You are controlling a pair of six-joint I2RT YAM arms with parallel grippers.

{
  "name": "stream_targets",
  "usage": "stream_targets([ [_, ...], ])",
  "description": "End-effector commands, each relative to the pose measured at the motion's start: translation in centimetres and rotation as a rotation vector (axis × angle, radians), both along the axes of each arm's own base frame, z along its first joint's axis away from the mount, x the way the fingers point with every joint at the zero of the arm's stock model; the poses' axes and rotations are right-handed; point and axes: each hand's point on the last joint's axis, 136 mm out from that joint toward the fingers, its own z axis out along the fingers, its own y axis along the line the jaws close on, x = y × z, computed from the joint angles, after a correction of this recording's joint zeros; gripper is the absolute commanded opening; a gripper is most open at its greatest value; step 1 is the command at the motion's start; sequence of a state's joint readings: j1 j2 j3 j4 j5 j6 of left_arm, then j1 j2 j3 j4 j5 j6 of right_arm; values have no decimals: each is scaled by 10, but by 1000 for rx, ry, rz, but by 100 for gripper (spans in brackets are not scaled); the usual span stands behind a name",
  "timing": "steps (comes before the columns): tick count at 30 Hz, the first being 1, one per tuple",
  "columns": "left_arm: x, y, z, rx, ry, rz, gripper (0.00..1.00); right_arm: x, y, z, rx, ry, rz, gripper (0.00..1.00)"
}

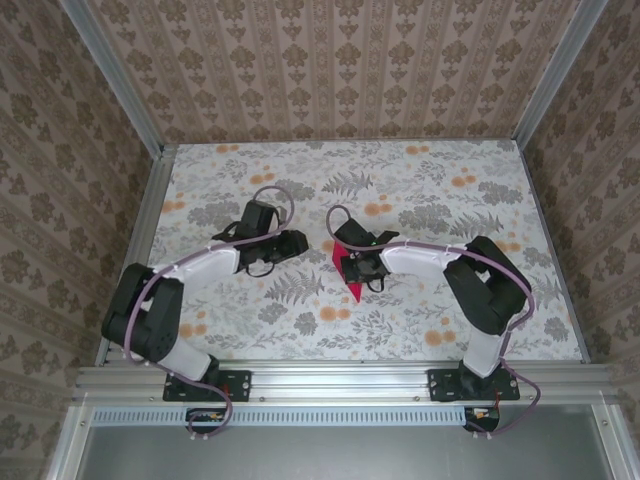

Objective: Fold a paper plane with a square sheet of paper (pick it up from the middle)
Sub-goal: Move the paper plane to the center of the table.

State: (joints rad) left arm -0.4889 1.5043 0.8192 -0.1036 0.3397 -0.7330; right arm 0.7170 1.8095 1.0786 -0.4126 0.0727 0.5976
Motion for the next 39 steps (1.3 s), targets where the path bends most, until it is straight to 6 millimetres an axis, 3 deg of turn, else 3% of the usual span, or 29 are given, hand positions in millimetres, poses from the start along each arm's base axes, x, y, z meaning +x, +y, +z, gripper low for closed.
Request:
stream_targets([
  [1,-13,25,-8,101,18,26,46,-1,-7,-2,-74,8,-5,19],
  [5,-17,50,-6,189,14,84,52,0,-5,-4,-88,9,-9,17],
  [10,-18,89,-3,266,11,186,71,2,-6,-1,-94,-1,-21,6],
  [17,-24,121,-1,308,5,269,89,28,-7,36,-101,-106,-28,4],
  [26,-36,142,2,326,-13,302,100,79,-23,42,-119,-116,-43,4],
  [34,-39,145,1,327,-9,295,100,115,-23,21,-98,-82,-55,5],
  [39,-38,145,-1,323,-1,291,100,124,-20,8,-107,-55,-53,6],
])
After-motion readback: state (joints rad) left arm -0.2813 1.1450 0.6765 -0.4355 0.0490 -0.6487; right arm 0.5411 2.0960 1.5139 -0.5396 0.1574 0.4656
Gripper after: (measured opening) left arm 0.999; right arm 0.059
